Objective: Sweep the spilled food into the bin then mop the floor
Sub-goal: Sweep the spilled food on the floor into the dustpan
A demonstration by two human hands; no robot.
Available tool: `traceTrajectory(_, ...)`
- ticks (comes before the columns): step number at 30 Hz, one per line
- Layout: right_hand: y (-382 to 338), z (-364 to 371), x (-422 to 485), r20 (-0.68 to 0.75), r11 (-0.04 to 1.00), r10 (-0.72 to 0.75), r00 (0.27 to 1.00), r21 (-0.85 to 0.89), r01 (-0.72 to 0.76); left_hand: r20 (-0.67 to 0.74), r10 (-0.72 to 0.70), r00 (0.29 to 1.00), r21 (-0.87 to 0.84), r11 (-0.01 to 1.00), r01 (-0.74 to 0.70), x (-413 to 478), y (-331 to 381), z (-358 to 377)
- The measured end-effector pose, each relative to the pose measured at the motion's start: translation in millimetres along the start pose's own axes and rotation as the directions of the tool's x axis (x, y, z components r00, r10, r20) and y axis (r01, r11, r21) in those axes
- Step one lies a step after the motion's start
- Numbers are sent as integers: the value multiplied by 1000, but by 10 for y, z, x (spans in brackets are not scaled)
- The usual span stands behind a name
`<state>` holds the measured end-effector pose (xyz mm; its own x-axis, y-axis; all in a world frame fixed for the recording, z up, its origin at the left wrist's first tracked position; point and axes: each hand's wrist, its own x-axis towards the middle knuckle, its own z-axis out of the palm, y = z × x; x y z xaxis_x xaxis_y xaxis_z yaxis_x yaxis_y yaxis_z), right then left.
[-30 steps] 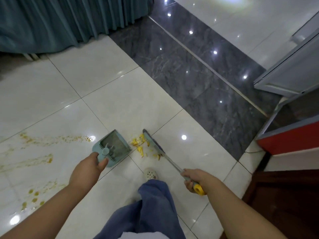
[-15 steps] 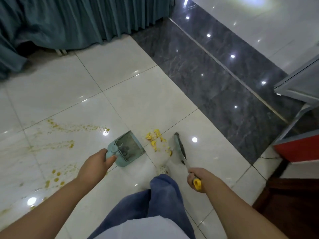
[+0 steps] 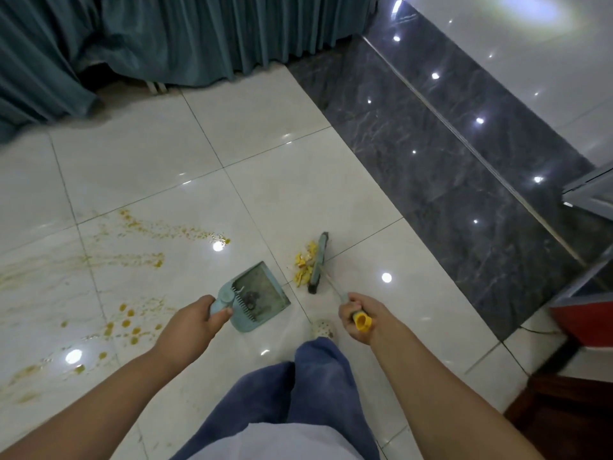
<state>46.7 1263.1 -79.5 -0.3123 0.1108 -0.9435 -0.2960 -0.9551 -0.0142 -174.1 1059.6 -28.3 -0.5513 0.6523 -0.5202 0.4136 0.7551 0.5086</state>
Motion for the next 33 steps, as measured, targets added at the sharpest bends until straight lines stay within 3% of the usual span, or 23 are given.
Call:
traceTrajectory(5,-230,34,-181,-106,990,-31,994,-138,16,34,-6,999,-32,999,7,86,-14,41)
traceTrajectory(9,-504,152,-89,-219,931,-90,972,-366,3,17,-32,999,-65,997,33,140,1,59)
traceTrajectory(13,-751,337,243,-295,739,-208,933,-672,-47,2,-73,997,-98,993,73,163,-6,108)
traceTrajectory(16,-805,401,453,-322,581,-228,919,-802,-137,-1,-109,994,-135,985,108,148,39,186)
traceTrajectory(22,-923,155,485,-311,427,-179,933,-879,-212,-1,-221,975,-268,940,213,193,264,435)
traceTrajectory(28,-1479,8,171,-221,488,-155,963,-864,-119,2,-228,974,-217,950,223,171,519,669)
traceTrajectory(33,-1809,99,234,-197,389,-227,954,-916,-97,-27,-269,963,-277,927,252,129,634,883)
